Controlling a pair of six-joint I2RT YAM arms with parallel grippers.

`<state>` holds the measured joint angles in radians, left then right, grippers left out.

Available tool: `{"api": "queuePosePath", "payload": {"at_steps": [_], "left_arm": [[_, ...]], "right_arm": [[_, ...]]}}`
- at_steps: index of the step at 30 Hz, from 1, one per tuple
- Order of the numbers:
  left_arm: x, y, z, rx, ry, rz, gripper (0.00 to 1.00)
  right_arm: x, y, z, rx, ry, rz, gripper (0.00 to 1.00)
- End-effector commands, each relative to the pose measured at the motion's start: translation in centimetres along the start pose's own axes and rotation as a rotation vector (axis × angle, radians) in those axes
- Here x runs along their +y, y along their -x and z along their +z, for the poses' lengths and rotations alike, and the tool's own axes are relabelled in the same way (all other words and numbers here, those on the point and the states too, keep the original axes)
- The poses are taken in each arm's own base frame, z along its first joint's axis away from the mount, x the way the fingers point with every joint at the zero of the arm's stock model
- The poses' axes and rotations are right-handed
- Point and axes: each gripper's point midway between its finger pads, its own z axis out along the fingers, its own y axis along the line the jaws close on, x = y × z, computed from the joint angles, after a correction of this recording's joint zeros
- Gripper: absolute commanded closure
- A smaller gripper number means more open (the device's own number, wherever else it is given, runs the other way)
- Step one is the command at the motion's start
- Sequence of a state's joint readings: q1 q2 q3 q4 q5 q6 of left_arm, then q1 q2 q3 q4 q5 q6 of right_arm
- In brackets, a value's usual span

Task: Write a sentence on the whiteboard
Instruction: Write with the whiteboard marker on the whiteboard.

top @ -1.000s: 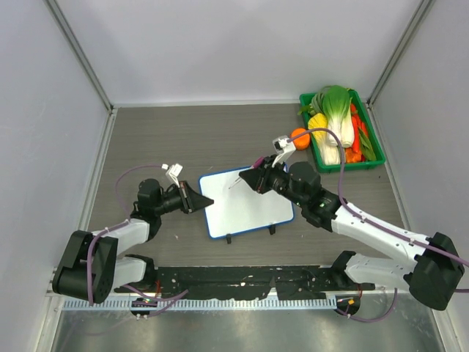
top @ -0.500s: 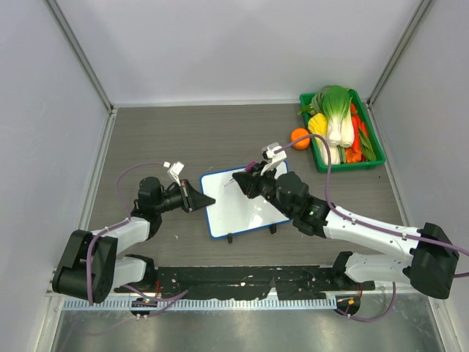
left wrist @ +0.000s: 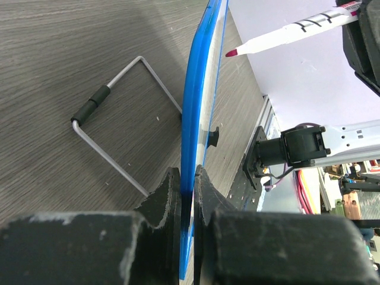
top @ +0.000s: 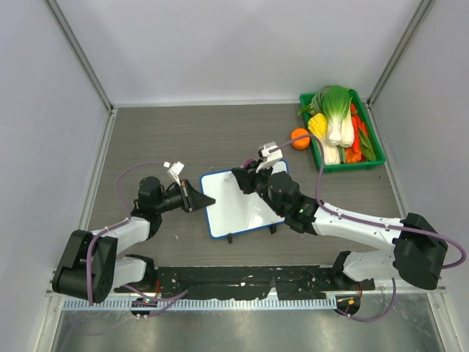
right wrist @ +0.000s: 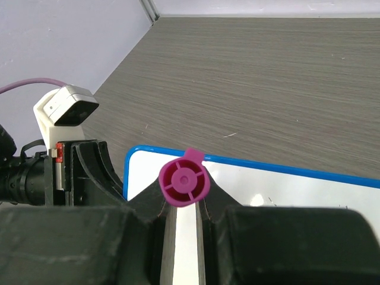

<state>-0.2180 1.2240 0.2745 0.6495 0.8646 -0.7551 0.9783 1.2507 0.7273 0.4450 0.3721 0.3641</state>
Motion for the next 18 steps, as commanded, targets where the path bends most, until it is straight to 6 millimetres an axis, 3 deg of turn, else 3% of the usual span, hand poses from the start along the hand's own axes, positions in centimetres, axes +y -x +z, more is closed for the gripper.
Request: {"api": "queuePosePath", "payload": {"at_steps": [1, 13, 18], "left_arm": [[3.1, -0.3, -0.1, -0.010, 0.134, -0.002, 1.00], [3.0, -0.1, -0.1, -0.017, 0.134, 0.006, 1.00], [3.0, -0.3, -0.1, -0.012, 0.132, 0.005, 1.00]], "right_arm": [[1.2, 3.2, 0.7, -0.105, 0.011, 0.036, 0.99], [0.5, 2.7, 1.6, -0.114, -0.029, 0.048, 0.99], [0.1, 1.7, 1.6, -0.088, -0.043, 0.046, 0.99]]}}
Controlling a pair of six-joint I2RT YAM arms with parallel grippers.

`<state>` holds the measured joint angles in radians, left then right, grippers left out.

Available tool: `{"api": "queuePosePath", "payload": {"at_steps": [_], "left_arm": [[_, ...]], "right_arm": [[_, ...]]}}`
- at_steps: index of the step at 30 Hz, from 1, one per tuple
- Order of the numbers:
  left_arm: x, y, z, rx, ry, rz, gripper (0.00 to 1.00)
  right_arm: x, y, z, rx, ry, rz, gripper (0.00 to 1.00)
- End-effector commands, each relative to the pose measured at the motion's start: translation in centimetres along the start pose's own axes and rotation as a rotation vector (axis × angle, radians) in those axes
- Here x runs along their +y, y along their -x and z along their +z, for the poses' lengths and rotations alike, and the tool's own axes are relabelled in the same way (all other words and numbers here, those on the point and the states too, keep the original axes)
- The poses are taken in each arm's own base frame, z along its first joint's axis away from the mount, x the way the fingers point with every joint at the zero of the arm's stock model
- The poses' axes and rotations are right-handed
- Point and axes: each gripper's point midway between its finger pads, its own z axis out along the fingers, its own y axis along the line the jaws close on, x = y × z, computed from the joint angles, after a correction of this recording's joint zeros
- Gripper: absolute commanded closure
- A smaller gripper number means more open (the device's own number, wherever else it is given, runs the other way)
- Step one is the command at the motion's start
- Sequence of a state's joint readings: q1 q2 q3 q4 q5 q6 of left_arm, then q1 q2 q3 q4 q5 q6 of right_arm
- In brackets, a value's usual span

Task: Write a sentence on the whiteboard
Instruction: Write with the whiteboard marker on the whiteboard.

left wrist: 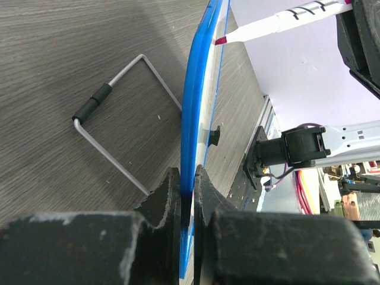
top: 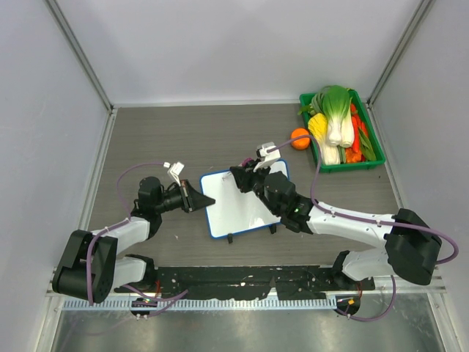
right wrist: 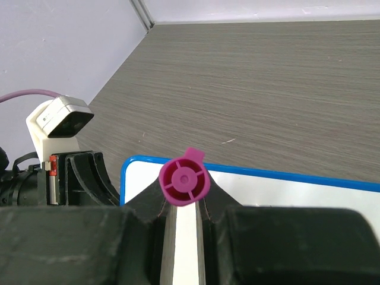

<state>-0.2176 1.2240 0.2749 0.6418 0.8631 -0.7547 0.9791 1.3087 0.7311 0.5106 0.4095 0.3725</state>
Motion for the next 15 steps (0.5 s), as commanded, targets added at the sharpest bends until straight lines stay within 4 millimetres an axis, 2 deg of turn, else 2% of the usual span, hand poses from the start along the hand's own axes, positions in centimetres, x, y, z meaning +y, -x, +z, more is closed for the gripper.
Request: {"api": "queuePosePath", "payload": {"at_steps": [1, 15], "left_arm": [[2.9, -0.1, -0.1, -0.017, 0.128, 0.010, 1.00], [2.9, 0.0, -0.1, -0.019, 0.130, 0.013, 1.00]], "right_arm": [[0.5, 1.8, 0.5, -0.059, -0.012, 0.034, 0.99], [-0.3, -0.9, -0.6, 0.017, -0.005, 0.028, 0.99]]}}
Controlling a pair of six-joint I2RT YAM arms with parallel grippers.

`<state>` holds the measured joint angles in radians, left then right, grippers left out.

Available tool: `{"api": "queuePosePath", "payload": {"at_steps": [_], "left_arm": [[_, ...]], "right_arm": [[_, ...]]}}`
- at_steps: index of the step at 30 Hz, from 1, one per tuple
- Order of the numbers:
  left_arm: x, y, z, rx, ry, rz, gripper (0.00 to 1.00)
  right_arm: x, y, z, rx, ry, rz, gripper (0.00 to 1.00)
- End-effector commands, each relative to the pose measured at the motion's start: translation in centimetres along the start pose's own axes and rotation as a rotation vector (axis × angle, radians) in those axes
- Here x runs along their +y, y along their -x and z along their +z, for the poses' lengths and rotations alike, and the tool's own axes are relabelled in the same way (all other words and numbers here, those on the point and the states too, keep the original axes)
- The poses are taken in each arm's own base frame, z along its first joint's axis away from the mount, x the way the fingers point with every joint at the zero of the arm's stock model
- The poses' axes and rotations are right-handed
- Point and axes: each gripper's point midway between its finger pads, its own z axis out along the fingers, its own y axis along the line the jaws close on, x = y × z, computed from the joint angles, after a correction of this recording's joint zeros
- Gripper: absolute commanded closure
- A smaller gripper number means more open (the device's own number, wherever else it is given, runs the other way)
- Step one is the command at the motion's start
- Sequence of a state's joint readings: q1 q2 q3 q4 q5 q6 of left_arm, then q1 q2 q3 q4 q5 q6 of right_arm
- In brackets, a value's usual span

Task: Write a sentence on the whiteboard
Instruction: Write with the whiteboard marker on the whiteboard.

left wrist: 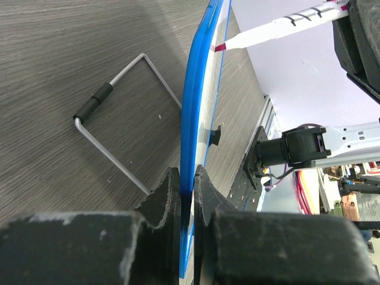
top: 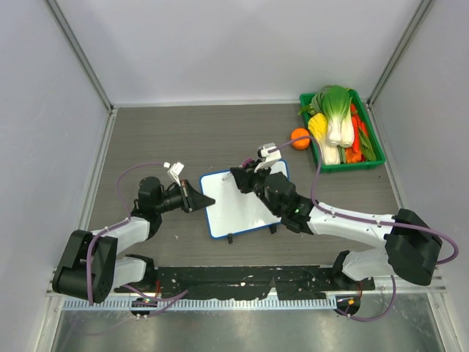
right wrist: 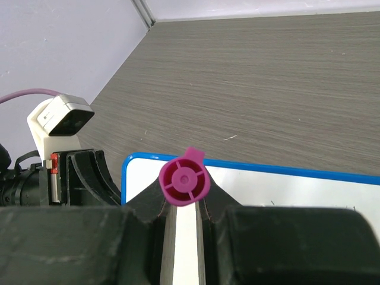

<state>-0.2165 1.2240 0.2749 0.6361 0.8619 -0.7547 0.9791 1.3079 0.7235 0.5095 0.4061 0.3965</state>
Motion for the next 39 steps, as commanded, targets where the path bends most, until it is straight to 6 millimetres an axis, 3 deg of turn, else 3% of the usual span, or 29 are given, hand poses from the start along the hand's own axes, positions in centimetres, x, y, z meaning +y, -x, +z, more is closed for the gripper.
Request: {"api": "queuePosePath", "payload": {"at_steps": [1, 10, 20, 27, 33, 39], "left_arm": [[2.8, 0.0, 0.0, -0.019, 0.123, 0.017, 1.00], [2.8, 0.0, 0.0, -0.018, 0.124, 0.017, 1.00], [2.8, 0.0, 0.0, -0.020, 0.126, 0.017, 1.00], [2.9, 0.1, 0.0, -0.021, 0.129, 0.017, 1.00], [2.9, 0.1, 0.0, -0.021, 0.129, 0.016, 1.00], [3.0, 0.0, 0.1, -0.017, 0.127, 0.015, 1.00]], "right_arm": [[-0.2, -0.4, -0.6, 0.007, 0.001, 0.013, 0.99], [-0.4, -1.8, -1.4, 0.048, 0.019, 0.023, 0.99], [0.0, -1.9, -1.9, 0.057, 0.048, 0.028, 0.99], [1.5, 0.5, -2.0, 0.019, 0.087, 0.068, 0.99], [2.1, 3.7, -2.5, -0.063, 0.099, 0.091, 0.99], [2.1, 5.3, -1.4, -0.108, 0.059, 0.055, 0.99]]}}
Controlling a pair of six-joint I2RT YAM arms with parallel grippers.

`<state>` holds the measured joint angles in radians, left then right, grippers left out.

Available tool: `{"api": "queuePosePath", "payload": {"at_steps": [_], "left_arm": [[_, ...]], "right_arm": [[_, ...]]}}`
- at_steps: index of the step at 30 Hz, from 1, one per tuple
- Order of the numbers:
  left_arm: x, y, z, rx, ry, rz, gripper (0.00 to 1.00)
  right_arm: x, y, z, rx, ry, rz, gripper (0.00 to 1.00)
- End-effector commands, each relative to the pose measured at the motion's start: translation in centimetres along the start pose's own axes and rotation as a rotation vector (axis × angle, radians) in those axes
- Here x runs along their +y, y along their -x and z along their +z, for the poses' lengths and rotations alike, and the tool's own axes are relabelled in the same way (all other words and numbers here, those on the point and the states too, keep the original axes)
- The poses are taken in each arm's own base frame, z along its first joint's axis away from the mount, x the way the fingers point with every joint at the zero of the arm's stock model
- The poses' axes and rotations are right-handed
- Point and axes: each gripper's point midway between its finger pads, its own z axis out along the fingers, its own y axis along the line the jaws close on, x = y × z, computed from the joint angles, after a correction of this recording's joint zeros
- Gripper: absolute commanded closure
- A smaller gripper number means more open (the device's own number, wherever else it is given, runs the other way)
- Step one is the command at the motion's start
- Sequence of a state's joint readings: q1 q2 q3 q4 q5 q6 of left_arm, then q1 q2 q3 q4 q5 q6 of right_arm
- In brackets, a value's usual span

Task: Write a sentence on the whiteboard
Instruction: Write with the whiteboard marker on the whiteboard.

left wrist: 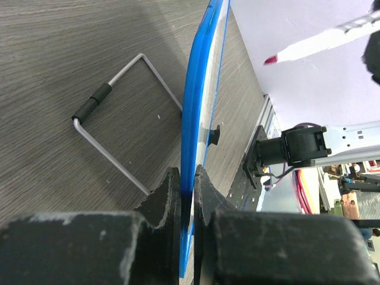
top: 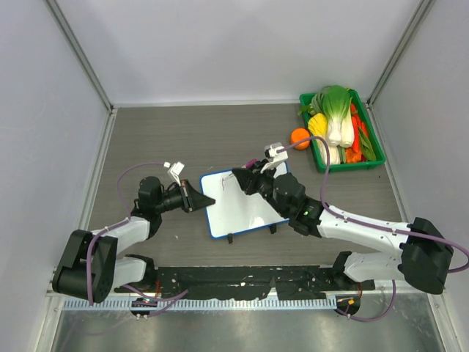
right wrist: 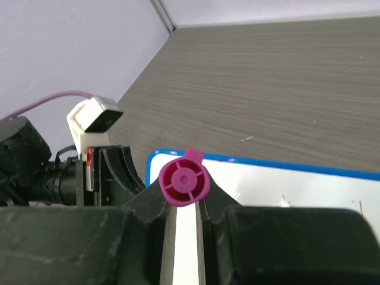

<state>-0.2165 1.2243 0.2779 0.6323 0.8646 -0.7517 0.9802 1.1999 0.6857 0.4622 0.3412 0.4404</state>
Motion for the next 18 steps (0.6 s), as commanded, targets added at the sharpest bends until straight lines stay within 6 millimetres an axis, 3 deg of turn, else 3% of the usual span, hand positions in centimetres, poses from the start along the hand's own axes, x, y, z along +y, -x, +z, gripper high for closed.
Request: {"api": "queuePosePath", "payload": {"at_steps": [1, 8, 18], "left_arm": [[3.0, 0.0, 0.1, -0.020, 0.128, 0.012, 1.00], [2.9, 0.1, 0.0, -0.022, 0.126, 0.015, 1.00], [2.9, 0.0, 0.0, -0.022, 0.128, 0.014, 1.00]], "right_arm": [[1.1, 4.4, 0.9, -0.119, -0.018, -0.008, 0.99], [0.8, 4.4, 2.0, -0.116, -0.045, -0.028, 0.99], [0.2, 2.4, 2.4, -0.059, -0.051, -0.034, 0.99]]}}
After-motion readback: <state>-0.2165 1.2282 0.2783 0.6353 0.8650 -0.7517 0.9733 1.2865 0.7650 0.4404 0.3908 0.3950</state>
